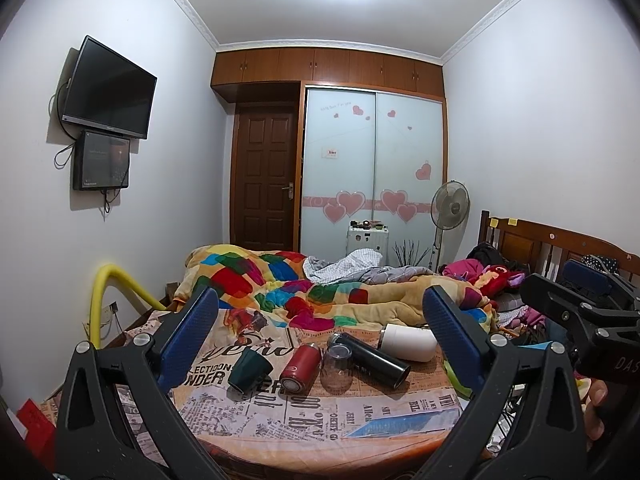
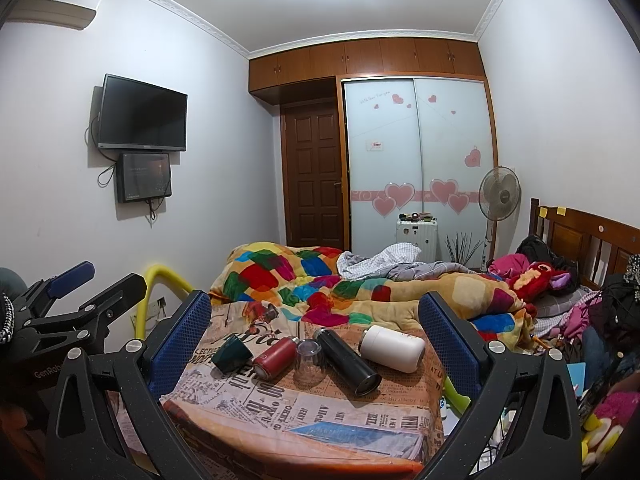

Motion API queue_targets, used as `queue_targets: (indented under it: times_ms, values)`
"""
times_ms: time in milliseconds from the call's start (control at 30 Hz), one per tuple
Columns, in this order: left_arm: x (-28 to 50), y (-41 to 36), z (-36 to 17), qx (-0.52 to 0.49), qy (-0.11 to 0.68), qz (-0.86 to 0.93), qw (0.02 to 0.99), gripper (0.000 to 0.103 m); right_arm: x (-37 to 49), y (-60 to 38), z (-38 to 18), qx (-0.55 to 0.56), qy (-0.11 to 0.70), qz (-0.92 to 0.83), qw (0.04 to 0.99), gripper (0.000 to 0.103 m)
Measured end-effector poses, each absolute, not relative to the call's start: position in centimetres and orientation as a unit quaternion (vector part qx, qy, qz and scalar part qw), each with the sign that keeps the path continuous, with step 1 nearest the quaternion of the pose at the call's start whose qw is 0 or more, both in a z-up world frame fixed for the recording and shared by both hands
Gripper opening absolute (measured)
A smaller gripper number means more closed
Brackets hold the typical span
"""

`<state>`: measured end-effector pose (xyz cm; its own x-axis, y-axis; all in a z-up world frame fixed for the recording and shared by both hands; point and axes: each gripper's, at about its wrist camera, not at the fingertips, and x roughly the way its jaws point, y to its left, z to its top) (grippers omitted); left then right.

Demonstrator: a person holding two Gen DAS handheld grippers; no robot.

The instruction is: Flip cup upright

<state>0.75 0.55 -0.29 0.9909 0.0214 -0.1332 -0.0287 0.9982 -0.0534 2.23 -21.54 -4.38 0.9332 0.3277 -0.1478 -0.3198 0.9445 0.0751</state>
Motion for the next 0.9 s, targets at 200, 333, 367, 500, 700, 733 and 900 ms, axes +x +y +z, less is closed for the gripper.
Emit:
queue_targets:
  times_ms: [200, 333, 367, 500, 700, 733, 900]
  values:
    - [0.8, 0.6, -0.3, -0.028, 0.065, 0.013, 0.997, 0.103, 2.2, -21.2, -4.1, 0.024, 0.078, 0.164, 0.983, 0.103]
    - [0.8, 0.6, -0.3, -0.027, 0.065, 0.014, 0.997, 0.103, 2.1, -21.3, -4.2, 0.024, 0.078, 0.164, 0.983, 0.103]
    - [0.8, 0.7, -0.2, -0.027, 0.064, 0.013, 0.997, 0.103, 2.1, -21.3, -4.1, 0.024, 0.078, 0.164, 0.983, 0.103]
    - [0.7, 0.7, -0.1, -0.027, 0.063, 0.014, 0.998, 0.103, 2.0, -21.4, -4.2, 0.023, 0.078, 0.164, 0.983, 0.103]
    - [0.6, 0.8, 0.0, -0.027, 0.061, 0.014, 0.998, 0.103, 2.5, -20.6, -3.6, 0.023, 0.078, 0.164, 0.983, 0.103]
    - [0.6, 0.8, -0.1, -0.027, 0.061, 0.014, 0.998, 0.103, 2.5, -20.6, -3.6, 0.023, 0.078, 0.164, 0.983, 0.103]
    - [0.5, 0.7, -0.2, -0.027, 0.061, 0.014, 0.998, 0.103, 2.4, -20.7, -3.6, 0.022, 0.078, 0.164, 0.983, 0.103]
